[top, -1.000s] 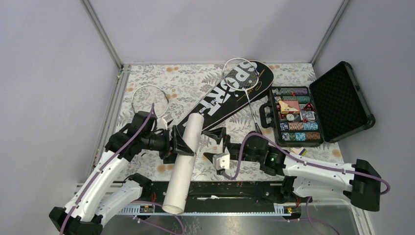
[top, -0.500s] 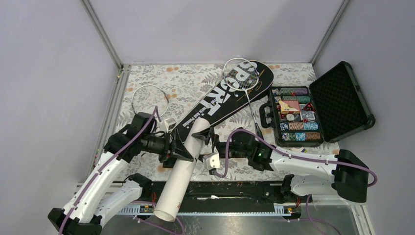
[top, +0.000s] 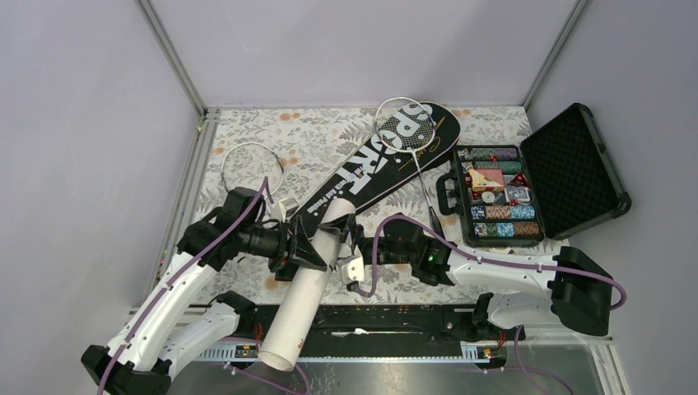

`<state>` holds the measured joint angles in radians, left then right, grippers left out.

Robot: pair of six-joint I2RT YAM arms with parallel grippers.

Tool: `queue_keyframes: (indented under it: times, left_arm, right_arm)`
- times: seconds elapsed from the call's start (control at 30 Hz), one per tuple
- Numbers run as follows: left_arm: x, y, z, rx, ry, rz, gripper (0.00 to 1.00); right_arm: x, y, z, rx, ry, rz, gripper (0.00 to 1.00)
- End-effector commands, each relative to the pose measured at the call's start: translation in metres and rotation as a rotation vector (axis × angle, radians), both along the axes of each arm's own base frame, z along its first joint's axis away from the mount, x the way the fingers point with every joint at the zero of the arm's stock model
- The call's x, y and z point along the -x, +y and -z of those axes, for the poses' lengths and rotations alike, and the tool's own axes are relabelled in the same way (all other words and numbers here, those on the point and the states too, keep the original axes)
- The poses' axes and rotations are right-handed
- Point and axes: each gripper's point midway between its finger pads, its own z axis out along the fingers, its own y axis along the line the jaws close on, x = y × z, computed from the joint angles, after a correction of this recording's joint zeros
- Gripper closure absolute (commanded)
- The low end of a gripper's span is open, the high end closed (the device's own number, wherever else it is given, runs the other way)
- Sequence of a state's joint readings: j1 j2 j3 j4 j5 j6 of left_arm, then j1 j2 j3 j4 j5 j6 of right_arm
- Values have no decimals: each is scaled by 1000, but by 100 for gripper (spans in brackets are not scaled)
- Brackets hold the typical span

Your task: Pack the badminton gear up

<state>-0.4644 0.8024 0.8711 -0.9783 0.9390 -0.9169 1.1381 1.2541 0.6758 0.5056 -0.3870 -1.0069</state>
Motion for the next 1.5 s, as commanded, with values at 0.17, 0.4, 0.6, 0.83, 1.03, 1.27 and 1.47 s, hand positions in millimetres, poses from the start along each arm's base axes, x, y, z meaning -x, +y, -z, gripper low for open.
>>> queue_keyframes:
  times: [0.17,0.4,0.6,0.83,1.03,1.27,1.47]
  left_arm:
    - [1,-3,-25,86,-78,-3,53]
    - [-3,-4,-27,113,-104,-57,46]
    - [-9,-3,-39,122,-160,-96,26]
    - [-16,-4,-42,111,-194,-105,2]
    - [-24,-4,-37,78,-213,-119,1]
    - [-40,6,-18,-77,-275,-151,1]
    - [-65,17,-19,-194,-334,-242,1]
  right_arm:
    - [-4,5,-26,-76,-6,17,17]
    - [-6,1,-38,-132,35,48,29]
    - [-8,-7,-37,-158,60,87,34]
    - [-15,-28,-22,-153,66,178,39]
    - [-20,-43,-15,-148,91,243,42]
    - [-24,-59,-7,-175,121,314,44]
    - [-27,-71,-2,-213,115,354,47]
